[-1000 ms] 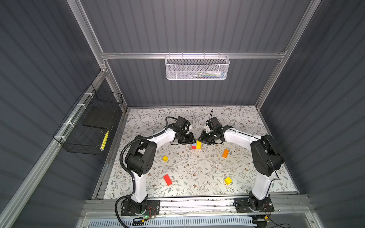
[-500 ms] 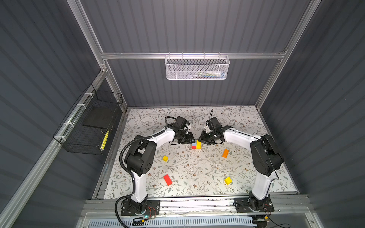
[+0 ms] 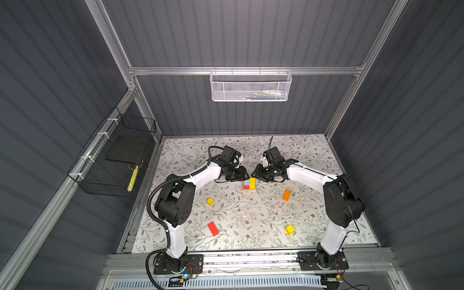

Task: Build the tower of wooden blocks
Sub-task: 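Open both grippers and lift them away from the stack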

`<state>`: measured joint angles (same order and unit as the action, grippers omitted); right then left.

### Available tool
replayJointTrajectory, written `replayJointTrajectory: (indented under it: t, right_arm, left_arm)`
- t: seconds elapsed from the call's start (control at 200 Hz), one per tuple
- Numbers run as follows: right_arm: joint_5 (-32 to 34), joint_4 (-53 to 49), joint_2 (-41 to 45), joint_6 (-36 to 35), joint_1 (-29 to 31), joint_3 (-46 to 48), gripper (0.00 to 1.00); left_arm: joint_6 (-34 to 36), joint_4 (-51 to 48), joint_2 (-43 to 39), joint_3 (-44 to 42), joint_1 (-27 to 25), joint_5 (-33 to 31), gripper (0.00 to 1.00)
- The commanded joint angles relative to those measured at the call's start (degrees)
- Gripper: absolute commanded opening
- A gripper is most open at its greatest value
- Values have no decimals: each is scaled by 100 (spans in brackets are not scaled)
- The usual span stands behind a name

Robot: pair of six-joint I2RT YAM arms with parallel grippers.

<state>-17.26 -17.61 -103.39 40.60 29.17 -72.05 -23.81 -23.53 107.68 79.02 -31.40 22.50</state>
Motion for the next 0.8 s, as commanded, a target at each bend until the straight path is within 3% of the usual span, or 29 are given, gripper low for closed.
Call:
replayJointTrajectory:
  t: [0.0,0.435,0.795]
  right_arm:
    - [100,-42,330,-8,-11,80,40]
    - [417,121,1445,-8,-8,789,53]
    - [820,140,2176,-69,-14,1292,62]
  left_arm:
    - [4,-353,-554,96,38,-258,51]
    - [-317,-2695,-2535,-648,-6,-2033,64]
    - [-1408,-3404,-3502,-2092,-447,-2241,73]
